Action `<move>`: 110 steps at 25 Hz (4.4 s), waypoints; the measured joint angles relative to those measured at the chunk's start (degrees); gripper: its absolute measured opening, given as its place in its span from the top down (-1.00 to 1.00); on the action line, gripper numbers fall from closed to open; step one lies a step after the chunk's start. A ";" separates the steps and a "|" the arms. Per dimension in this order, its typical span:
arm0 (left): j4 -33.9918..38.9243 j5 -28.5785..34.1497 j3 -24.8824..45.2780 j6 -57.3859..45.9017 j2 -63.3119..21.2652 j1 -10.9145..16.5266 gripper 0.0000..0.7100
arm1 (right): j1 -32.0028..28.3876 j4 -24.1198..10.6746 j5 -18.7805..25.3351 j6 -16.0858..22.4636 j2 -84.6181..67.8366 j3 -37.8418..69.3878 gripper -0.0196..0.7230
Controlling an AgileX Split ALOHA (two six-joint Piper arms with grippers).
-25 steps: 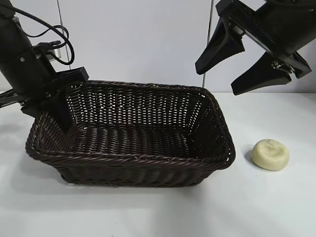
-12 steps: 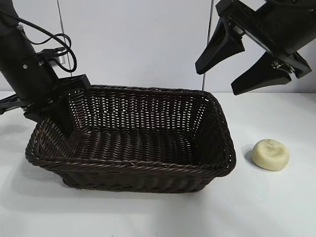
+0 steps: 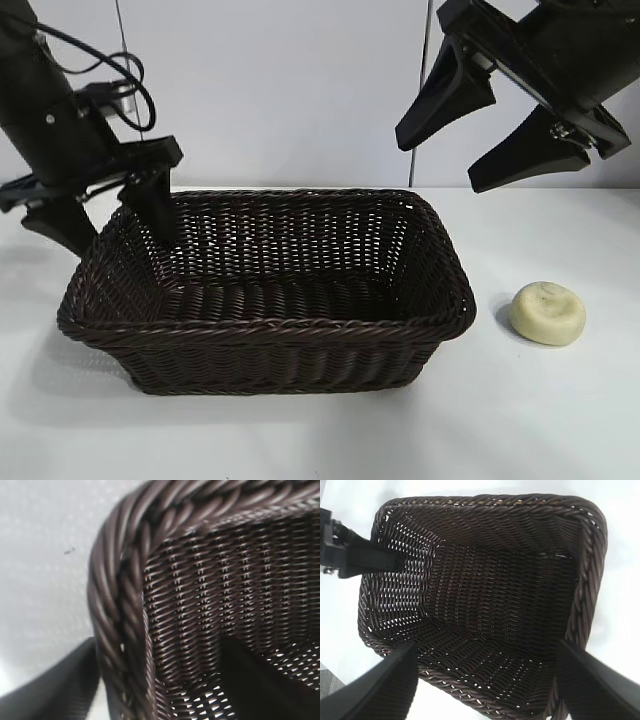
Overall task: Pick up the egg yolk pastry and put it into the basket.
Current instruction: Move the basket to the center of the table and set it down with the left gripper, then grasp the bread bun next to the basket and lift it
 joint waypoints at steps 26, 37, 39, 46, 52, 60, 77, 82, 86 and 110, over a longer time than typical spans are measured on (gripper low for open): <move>23.13 8.60 -5.54 -13.02 -6.86 8.05 -0.61 | 0.00 0.00 0.22 0.00 0.00 0.00 -0.53; 19.35 13.58 -5.54 -11.74 -6.86 14.45 -0.61 | 0.00 0.00 0.45 0.00 0.00 0.00 -0.53; 19.29 14.53 -5.54 -11.56 -6.93 14.45 -0.61 | 0.00 0.00 0.45 0.00 0.00 0.00 -0.53; 18.99 15.98 -5.44 -9.81 -11.01 14.45 -0.61 | 0.00 0.00 0.67 0.00 0.00 0.00 -0.53; 18.99 16.38 -4.59 -8.95 -18.40 14.45 -0.61 | 0.00 0.00 1.01 0.00 0.00 0.00 -0.53; 18.94 16.61 8.48 -8.40 -36.35 14.45 -0.61 | 0.00 0.00 1.01 0.00 0.00 0.00 -0.53; 18.88 11.10 45.08 -7.45 -80.05 14.45 -0.61 | 0.00 0.00 1.01 0.00 0.00 0.00 -0.53; 19.68 8.87 50.69 -7.45 -86.22 14.45 -0.61 | 0.00 0.00 1.01 0.00 0.00 0.00 -0.53; 19.72 9.26 51.78 -7.45 -87.02 14.45 -0.61 | 0.00 0.00 1.01 0.00 0.00 0.00 -0.53; 19.72 10.26 51.78 -7.45 -111.83 14.45 -0.61 | 0.00 -1.30 3.40 1.73 0.00 -0.22 -0.53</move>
